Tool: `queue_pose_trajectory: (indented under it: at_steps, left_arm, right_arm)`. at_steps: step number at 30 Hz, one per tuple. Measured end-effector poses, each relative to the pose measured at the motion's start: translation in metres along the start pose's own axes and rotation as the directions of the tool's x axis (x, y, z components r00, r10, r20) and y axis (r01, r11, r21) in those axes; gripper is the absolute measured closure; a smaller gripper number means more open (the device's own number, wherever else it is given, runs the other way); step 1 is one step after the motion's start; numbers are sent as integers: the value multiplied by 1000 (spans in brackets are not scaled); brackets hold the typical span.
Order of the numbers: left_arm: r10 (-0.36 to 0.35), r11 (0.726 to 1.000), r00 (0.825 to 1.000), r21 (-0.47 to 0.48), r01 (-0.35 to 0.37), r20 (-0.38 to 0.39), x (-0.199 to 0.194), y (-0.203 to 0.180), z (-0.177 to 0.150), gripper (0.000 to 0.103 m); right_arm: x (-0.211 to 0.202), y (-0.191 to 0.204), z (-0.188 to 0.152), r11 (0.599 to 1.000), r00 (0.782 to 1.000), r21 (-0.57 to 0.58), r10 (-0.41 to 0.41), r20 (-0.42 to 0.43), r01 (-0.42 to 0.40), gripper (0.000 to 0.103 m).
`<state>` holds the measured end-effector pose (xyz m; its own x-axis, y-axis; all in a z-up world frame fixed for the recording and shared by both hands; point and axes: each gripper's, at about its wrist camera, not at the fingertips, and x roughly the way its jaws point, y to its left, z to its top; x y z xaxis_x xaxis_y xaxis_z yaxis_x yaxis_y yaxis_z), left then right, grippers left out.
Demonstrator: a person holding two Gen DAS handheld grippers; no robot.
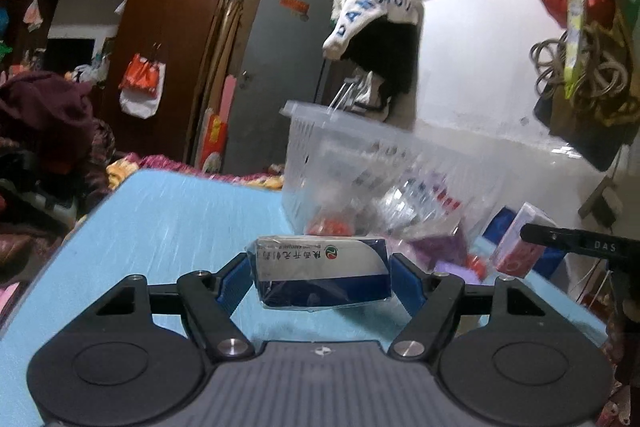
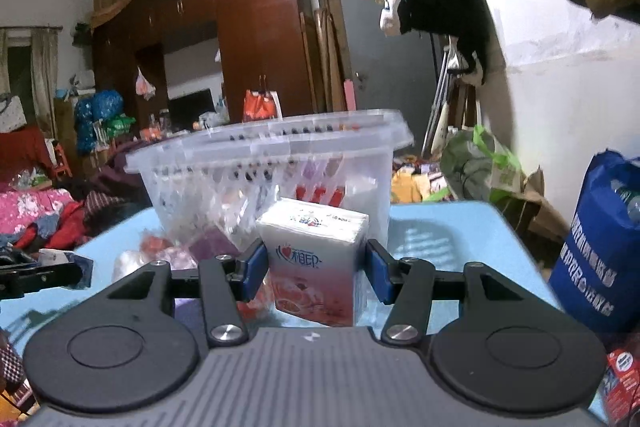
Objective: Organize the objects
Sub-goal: 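Grasp the white-blue box with the left gripper while the right grasps the pink tissue pack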
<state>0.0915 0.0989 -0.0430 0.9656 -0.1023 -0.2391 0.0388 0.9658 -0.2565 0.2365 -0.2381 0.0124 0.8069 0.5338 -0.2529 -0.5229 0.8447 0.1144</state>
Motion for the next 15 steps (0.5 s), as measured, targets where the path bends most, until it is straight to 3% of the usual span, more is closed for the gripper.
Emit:
queue_pose_trajectory:
  at_steps: [3, 7, 10, 11, 13, 14, 15]
  left_arm:
    - [-76, 997, 996, 14, 76, 48, 3, -9, 35, 26]
    - [-152, 988, 985, 50, 148, 86, 32, -35, 111, 26]
    - [-127, 990, 991, 61, 124, 48, 76, -50, 149, 24]
    - [-134, 989, 991, 62, 133, 16, 92, -52, 155, 22]
    - [-128, 990, 990, 50, 131, -55, 122, -51, 156, 9]
    - [-104, 994, 991, 35, 107, -82, 130, -49, 154, 9]
    - [-92, 995, 992, 31, 95, -86, 131, -48, 149, 9]
  right_arm:
    - [-16, 7, 21, 999, 997, -8, 31, 77, -31, 47]
    - [-13, 32, 79, 991, 983, -125, 68, 173, -46, 47]
    - [24, 40, 120, 980, 987, -197, 55, 149, -25, 45]
    - [40, 39, 129, 981, 990, -195, 53, 132, -26, 42]
    - [62, 40, 132, 977, 992, -211, 43, 121, -16, 12]
    - [70, 42, 132, 973, 994, -229, 18, 107, 7, 0]
    - [73, 44, 129, 970, 994, -242, -6, 108, 32, 0]
